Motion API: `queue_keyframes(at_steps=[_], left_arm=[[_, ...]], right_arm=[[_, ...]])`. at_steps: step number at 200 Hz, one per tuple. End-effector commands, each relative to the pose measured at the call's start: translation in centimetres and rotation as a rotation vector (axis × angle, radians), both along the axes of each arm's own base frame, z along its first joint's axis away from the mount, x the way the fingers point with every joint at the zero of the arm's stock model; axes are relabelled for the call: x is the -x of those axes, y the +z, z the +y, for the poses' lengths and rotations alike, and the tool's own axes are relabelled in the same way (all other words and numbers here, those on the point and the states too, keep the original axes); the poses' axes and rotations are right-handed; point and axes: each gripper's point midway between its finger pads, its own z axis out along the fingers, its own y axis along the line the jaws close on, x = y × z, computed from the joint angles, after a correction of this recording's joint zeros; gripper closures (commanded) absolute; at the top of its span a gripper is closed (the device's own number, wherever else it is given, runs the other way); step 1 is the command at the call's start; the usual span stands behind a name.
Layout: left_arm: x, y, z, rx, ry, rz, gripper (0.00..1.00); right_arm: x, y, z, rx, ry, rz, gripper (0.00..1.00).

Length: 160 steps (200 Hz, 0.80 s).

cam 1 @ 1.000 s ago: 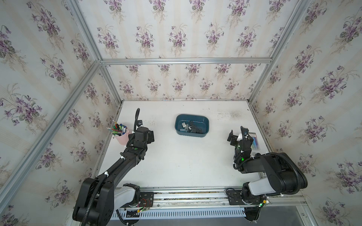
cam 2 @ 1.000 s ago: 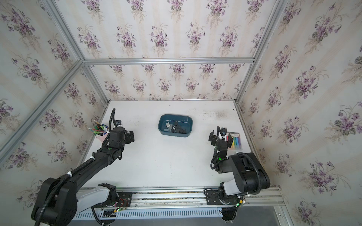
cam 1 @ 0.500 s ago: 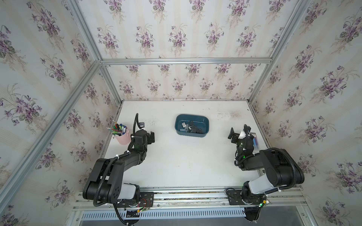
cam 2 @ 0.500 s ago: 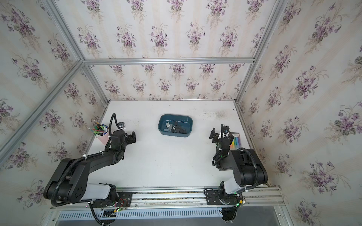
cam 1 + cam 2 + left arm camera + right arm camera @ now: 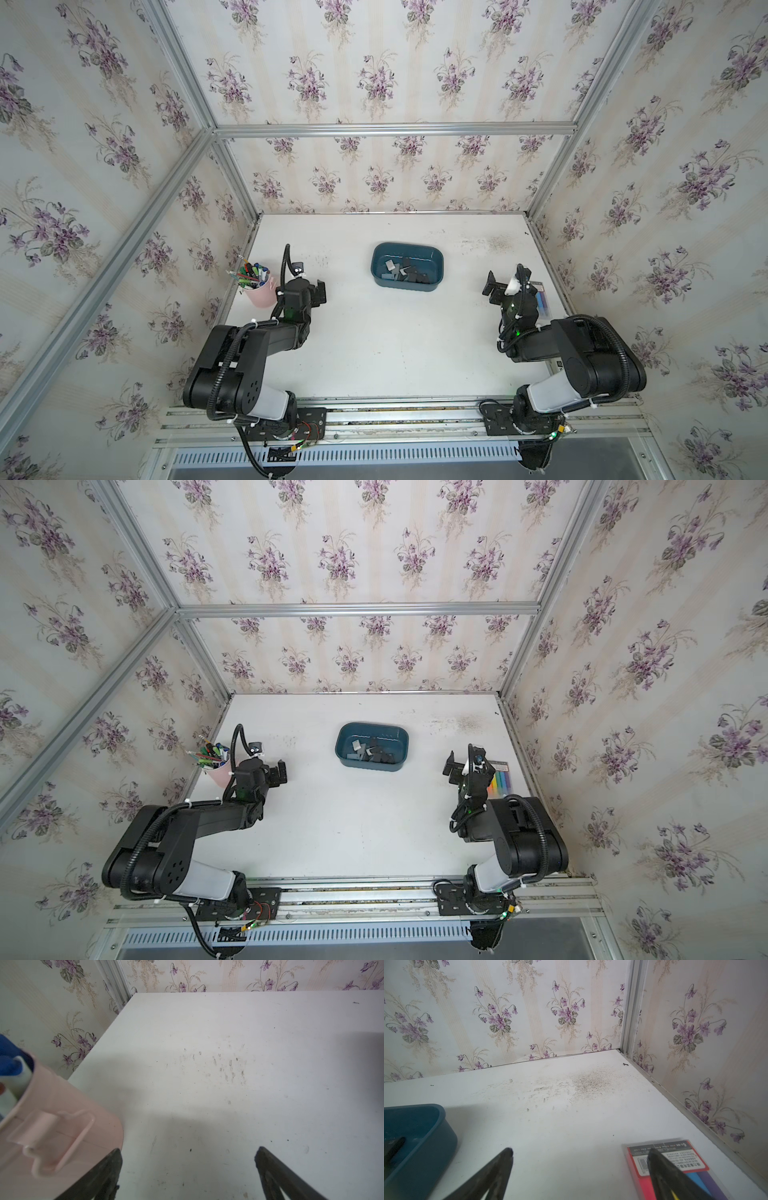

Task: Put the eraser in the storage box
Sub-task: Reset both arms

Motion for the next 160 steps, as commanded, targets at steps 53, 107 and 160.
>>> queue_keyframes(at_steps=[53, 107, 160], left_arm=[[-0.79, 0.98, -0.37, -0.003, -0.009, -0.036, 0.00], [-0.79, 1.04, -0.45, -0.014, -0.005, -0.032, 0.00], [-0.78, 1.03, -0.52, -0.016, -0.008, -0.031, 0.00]], right_arm=[[-0.13, 0.67, 0.00, 0.001, 0.000, -0.024, 0.00], [-0.14, 0.68, 0.01, 0.002, 0.000, -0.025, 0.00], [-0.14, 0.62, 0.00, 0.002, 0.000, -0.022, 0.00]])
